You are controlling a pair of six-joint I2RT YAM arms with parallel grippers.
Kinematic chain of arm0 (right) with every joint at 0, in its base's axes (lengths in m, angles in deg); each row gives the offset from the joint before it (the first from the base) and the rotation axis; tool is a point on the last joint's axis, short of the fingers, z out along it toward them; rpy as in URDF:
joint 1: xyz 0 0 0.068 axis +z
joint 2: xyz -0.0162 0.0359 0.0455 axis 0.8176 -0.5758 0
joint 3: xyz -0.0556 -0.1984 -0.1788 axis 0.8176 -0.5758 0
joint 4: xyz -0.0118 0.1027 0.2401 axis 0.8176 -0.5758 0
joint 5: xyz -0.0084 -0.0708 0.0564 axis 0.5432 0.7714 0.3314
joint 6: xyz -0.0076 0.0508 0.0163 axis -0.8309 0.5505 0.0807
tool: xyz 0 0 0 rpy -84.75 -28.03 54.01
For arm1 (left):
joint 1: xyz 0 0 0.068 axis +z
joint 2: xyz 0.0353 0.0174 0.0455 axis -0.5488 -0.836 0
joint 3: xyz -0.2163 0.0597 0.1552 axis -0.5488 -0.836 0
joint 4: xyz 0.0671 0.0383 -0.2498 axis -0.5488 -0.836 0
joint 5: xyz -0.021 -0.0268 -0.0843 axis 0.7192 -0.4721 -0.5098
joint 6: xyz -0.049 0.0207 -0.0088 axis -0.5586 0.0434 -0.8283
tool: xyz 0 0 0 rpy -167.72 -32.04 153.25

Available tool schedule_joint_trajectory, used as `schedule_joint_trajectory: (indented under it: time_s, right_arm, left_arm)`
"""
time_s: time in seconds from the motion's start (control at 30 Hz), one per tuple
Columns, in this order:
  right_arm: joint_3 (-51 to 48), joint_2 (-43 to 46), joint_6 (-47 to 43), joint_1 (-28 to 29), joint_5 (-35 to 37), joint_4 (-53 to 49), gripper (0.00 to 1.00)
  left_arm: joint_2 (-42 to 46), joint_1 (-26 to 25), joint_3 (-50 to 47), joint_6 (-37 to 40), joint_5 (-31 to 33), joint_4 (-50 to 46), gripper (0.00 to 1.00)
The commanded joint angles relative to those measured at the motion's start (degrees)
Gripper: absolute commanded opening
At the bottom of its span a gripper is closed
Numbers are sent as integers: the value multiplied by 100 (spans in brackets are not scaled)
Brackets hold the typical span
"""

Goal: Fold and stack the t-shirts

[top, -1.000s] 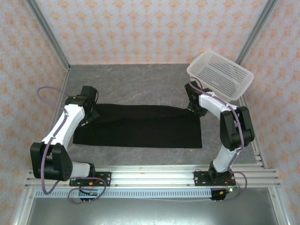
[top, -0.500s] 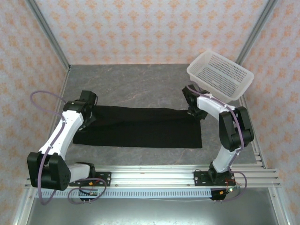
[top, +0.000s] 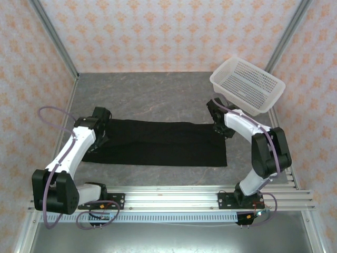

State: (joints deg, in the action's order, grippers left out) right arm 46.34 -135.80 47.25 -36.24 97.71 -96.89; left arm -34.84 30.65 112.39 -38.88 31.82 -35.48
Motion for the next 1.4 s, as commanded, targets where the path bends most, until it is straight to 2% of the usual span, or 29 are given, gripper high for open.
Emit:
schedule_joint_trajectory:
  time_s: [0.0,0.33,0.43,0.57,0.83,1.0,1.2,1.37]
  right_arm:
    - [-52,161,238,28,42,-196,30]
    - [354,-326,57,-200,-317,391,41]
    - [501,-685,-76,-344,-559,571,33]
    - [575,-1011,-348,-438,-785,918,33]
    - [796,-1199,-563,-470,-614,976,41]
    - [909,-1572,-602,-557,-463,795,32]
    - [1229,-1854,-631,-656,76,345,3]
    - [1346,-1761,-671,-701,191,291,0]
  left_arm:
    - [170,-51,-124,-203,311,-205,0]
    - [210,-53,-302,-310,356,-210,0]
    - [187,-53,-314,-302,350,-191,0]
    - [189,-57,-318,-284,338,-162,0]
    - [159,-57,-305,-275,325,-126,0]
    - [59,-58,-228,-258,337,-118,0]
    - [68,-62,-202,-309,454,-233,0]
    - [269,-55,-302,-407,599,-321,0]
